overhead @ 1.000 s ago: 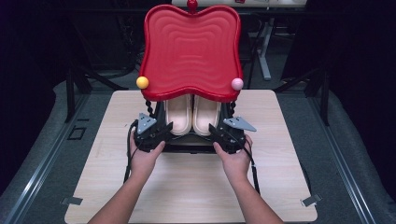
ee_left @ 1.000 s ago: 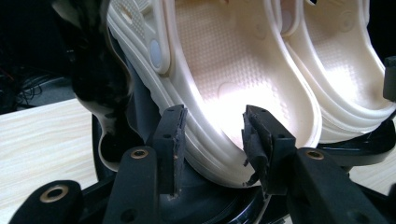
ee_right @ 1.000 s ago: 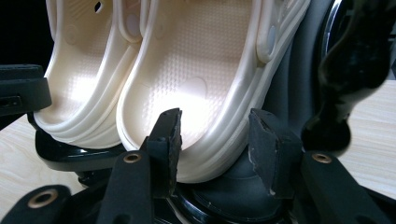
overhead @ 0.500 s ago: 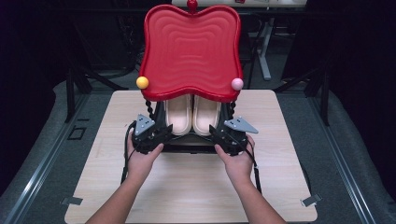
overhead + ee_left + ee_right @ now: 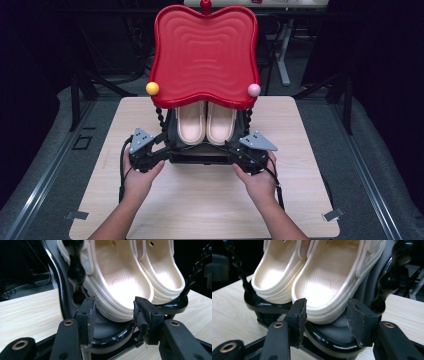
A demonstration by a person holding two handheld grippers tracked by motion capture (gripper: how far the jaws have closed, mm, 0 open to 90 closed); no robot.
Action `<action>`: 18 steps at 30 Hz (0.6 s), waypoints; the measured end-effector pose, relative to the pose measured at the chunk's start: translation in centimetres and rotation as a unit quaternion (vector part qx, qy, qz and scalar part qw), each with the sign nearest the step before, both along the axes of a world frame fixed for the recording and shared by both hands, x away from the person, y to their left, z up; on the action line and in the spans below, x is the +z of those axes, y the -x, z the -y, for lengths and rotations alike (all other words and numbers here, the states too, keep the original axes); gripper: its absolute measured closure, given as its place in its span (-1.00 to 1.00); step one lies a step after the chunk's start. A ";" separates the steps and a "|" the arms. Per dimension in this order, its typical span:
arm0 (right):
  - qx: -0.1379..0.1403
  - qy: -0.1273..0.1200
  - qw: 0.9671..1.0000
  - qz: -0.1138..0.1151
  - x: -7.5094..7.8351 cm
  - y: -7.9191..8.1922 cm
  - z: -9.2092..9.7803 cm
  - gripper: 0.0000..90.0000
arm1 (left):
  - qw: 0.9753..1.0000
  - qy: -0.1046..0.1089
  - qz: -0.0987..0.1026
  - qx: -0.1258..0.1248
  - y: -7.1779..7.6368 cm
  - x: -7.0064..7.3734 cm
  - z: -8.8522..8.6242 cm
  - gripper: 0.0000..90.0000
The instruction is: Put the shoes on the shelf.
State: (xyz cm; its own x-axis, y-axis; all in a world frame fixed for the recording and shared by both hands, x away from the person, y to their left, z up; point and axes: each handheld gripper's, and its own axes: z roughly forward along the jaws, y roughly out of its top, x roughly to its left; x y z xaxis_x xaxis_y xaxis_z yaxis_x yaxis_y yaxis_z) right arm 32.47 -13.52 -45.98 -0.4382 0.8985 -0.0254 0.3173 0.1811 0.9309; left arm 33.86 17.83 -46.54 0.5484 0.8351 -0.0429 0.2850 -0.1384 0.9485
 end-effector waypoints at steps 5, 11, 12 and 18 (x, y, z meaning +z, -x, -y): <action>0.000 0.018 1.000 0.000 0.0 0.7 1.0 0.10 | 1.000 0.000 0.005 0.000 1.0 0.3 -1.0 0.18; 0.004 0.030 0.999 0.013 0.4 2.1 2.3 0.09 | 1.000 -0.007 0.010 0.002 2.3 0.4 -1.9 0.15; 0.006 0.040 0.999 0.017 0.4 2.7 2.8 0.10 | 1.000 -0.007 0.011 0.001 2.5 0.3 -2.1 0.14; 0.003 0.045 0.999 0.012 0.0 4.2 4.5 0.11 | 1.000 -0.011 0.005 0.003 4.1 -0.6 -3.3 0.10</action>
